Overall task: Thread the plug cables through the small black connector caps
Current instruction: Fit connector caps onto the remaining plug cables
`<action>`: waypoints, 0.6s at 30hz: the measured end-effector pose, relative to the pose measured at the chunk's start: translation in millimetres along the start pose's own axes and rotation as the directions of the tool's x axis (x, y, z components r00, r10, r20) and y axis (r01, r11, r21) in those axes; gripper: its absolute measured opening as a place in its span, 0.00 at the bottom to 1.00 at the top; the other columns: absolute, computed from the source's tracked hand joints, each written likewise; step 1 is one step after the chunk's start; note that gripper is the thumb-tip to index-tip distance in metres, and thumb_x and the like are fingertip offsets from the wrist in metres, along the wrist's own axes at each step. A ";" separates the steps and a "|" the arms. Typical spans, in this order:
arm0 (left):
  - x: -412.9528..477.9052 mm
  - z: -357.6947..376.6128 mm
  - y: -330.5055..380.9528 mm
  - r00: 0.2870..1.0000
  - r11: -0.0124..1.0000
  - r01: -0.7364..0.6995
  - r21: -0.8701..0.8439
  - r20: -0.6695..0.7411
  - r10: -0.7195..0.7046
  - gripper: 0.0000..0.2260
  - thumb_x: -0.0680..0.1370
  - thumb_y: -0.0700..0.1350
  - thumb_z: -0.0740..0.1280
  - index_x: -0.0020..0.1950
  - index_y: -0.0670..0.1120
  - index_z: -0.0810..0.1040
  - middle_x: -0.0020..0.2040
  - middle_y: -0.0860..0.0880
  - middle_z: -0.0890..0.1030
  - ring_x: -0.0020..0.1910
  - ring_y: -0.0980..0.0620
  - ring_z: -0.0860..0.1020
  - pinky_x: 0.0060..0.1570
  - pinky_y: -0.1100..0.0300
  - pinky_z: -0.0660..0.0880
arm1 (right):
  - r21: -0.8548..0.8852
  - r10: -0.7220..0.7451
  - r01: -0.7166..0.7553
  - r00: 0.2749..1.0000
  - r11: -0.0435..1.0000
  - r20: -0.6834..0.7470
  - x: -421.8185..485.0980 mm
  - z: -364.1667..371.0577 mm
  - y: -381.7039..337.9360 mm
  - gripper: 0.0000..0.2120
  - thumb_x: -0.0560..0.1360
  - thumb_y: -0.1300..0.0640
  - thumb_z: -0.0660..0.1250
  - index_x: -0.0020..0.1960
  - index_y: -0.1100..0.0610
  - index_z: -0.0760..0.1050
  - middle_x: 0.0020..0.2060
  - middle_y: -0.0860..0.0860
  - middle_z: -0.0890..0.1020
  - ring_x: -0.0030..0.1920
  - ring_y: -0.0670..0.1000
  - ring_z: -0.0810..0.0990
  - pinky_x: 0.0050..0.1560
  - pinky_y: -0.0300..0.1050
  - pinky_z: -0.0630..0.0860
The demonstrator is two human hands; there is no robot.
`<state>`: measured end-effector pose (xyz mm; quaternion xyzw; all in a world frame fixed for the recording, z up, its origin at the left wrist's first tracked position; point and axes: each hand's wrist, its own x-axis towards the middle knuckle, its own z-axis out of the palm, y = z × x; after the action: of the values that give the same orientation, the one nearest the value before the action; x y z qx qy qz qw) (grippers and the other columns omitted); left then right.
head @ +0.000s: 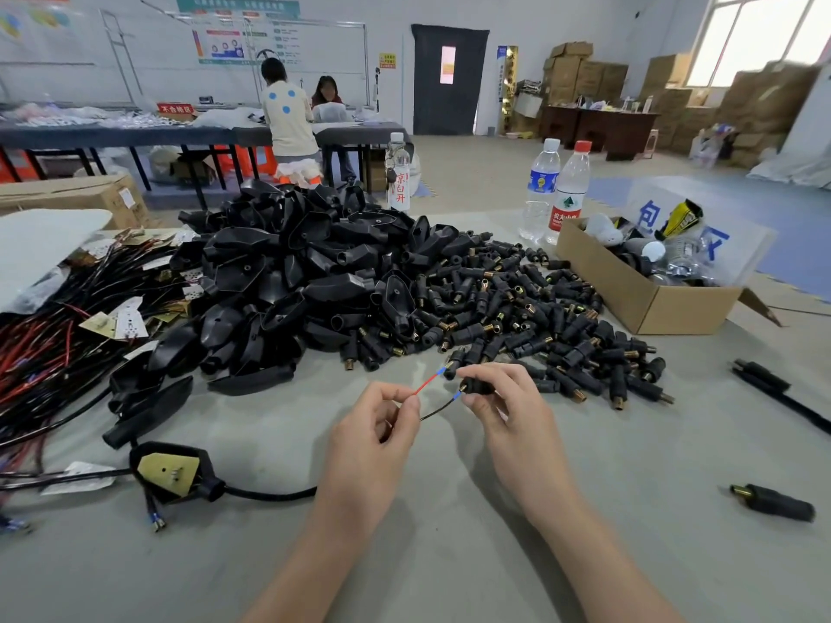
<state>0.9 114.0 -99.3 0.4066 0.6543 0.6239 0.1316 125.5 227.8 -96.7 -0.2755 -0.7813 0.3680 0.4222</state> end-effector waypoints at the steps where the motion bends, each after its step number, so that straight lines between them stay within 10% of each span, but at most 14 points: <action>1: -0.1 -0.1 0.0 1.000 1.000 -0.004 0.005 -0.002 0.004 0.04 0.81 0.48 0.67 0.46 0.56 0.76 0.32 0.44 0.74 0.32 0.53 0.70 0.34 0.49 0.68 | -0.046 -0.019 0.019 1.000 0.999 0.006 -0.1 -0.5 0.5 0.16 0.78 0.66 0.68 0.56 0.46 0.81 0.56 0.42 0.75 0.55 0.39 0.77 0.54 0.25 0.68; 13: 4.4 -9.4 -3.1 0.997 0.998 -0.024 0.061 -0.075 0.029 0.02 0.81 0.51 0.66 0.48 0.57 0.76 0.34 0.45 0.76 0.34 0.44 0.73 0.37 0.47 0.71 | -0.250 -0.141 0.175 0.979 0.952 0.148 -3.6 -3.5 1.9 0.15 0.78 0.66 0.69 0.57 0.48 0.83 0.59 0.48 0.75 0.54 0.37 0.74 0.55 0.21 0.63; 18: 1.2 -4.8 -0.3 1.000 0.998 -0.024 0.056 0.005 0.024 0.03 0.81 0.50 0.66 0.47 0.57 0.76 0.31 0.47 0.75 0.32 0.47 0.72 0.34 0.52 0.69 | -0.237 -0.136 0.189 0.966 0.953 0.221 -5.4 2.3 5.2 0.15 0.78 0.62 0.70 0.59 0.46 0.82 0.59 0.46 0.76 0.60 0.46 0.75 0.61 0.35 0.71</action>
<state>-3.2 111.5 -98.2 0.4192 0.6663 0.6060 0.1141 126.7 225.9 -104.3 -0.2233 -0.8811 0.2541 0.3305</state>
